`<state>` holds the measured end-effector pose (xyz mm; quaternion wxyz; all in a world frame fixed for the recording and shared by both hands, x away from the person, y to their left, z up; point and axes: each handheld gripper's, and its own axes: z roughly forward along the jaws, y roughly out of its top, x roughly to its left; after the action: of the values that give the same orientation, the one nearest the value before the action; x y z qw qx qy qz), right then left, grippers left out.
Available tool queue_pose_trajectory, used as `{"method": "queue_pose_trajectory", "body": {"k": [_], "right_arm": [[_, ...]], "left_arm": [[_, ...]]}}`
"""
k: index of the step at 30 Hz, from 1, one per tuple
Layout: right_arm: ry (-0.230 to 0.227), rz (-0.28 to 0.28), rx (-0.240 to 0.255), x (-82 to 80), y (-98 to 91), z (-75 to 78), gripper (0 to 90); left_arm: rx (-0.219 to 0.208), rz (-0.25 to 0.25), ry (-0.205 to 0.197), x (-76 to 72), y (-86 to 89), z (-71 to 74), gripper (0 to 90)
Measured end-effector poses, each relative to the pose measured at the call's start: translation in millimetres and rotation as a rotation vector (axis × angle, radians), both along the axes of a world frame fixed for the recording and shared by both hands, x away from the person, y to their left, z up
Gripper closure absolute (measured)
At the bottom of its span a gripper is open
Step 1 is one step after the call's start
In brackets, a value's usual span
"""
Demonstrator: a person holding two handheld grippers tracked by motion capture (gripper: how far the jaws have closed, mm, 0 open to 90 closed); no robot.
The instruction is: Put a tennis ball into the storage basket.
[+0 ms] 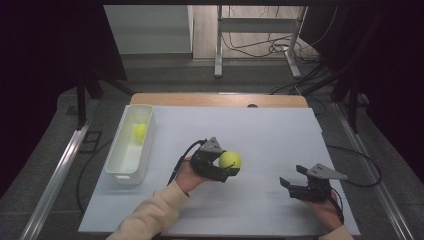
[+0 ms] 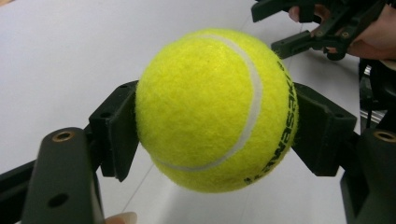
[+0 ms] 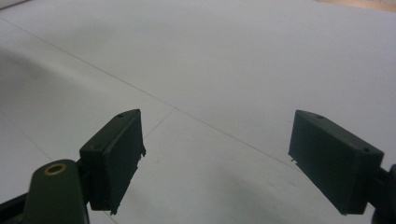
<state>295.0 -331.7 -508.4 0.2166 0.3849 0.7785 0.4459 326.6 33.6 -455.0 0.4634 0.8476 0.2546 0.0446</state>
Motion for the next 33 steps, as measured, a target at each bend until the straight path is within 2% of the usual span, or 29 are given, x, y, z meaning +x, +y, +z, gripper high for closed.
{"method": "queue_pose_trajectory", "body": {"k": [8,14,33], "right_arm": [[0.000,-0.002,0.000,0.0,0.2,0.1,18.2],[0.000,-0.001,0.003,0.1,-0.1,0.2,18.2],[0.002,-0.005,-0.002,0.3,0.3,-0.1,18.2]], "left_arm": [[-0.017,0.038,-0.006,3.9,13.8,5.5,25.7],[-0.026,0.060,-0.018,2.7,25.2,10.6,25.7],[-0.050,0.139,-0.020,-2.3,63.5,16.4,25.6]]}}
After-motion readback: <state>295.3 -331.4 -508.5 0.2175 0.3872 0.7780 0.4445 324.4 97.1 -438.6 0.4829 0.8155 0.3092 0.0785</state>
